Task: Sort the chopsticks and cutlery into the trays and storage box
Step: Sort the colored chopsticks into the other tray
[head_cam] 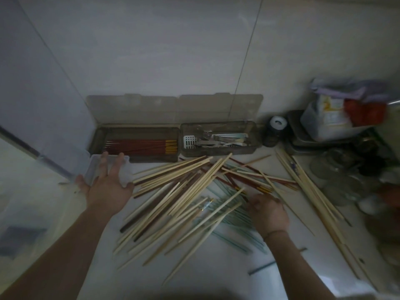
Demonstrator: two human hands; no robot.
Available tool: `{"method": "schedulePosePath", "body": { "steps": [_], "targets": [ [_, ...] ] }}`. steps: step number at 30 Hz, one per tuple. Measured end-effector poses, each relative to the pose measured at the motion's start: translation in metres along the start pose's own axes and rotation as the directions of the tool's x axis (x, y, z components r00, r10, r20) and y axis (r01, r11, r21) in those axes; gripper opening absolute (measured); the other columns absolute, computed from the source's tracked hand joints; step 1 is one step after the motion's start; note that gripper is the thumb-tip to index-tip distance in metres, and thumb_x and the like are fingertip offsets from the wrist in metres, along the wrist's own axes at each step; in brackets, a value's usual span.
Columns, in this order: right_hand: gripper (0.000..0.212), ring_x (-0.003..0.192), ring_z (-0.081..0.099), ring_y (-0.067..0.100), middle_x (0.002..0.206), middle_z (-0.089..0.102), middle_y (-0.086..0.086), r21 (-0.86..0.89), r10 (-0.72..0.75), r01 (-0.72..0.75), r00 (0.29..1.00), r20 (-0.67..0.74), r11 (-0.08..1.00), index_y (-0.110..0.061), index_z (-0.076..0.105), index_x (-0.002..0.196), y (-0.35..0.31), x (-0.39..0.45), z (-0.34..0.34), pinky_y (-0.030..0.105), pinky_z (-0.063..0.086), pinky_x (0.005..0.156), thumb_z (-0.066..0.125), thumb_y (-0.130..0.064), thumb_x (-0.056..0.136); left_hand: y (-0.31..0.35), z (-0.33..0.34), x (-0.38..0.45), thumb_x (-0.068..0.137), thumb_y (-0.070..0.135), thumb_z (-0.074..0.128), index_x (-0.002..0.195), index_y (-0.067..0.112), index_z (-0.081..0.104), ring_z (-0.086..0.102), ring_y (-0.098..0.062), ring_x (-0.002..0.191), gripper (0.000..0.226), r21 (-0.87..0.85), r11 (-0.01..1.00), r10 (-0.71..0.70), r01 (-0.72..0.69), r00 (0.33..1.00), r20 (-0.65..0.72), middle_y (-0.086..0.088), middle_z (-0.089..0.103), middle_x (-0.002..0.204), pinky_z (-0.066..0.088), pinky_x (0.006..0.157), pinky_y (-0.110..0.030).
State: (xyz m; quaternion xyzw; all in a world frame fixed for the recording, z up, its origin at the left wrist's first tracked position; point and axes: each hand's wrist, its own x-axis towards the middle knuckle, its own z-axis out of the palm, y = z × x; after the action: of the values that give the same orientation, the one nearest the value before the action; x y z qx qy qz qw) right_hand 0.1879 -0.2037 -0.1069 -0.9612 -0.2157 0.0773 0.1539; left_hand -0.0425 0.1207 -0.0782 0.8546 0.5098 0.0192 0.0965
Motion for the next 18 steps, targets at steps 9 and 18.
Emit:
{"method": "schedulePosePath", "body": {
  "steps": [9,18],
  "targets": [
    [0.025,0.106,0.057,0.027,0.115,0.061,0.001,0.02,0.008,-0.01,0.997,0.075,1.0,-0.036,0.064,0.114,-0.021,0.018,0.007,0.032,0.049,0.078,0.058,-0.039,0.09,0.002,0.0,0.0,0.089,0.046,0.06,0.153,0.044,0.008,0.02,-0.022,0.147,0.082,0.017,1.0,-0.006,0.006,1.0,0.009,0.006,-0.004,0.164,0.004,0.113,-0.062],
    [0.018,0.084,0.063,0.024,0.09,0.068,-0.001,0.231,0.092,-0.07,0.992,-0.084,0.97,-0.03,0.071,0.096,0.028,0.021,0.001,0.028,0.05,0.069,0.071,-0.04,0.081,-0.001,0.003,0.001,0.089,0.047,0.058,0.153,0.045,0.005,0.018,-0.023,0.148,0.083,0.024,1.0,-0.002,0.001,1.0,0.011,0.004,-0.006,0.165,0.001,0.114,-0.062]
  ]
}}
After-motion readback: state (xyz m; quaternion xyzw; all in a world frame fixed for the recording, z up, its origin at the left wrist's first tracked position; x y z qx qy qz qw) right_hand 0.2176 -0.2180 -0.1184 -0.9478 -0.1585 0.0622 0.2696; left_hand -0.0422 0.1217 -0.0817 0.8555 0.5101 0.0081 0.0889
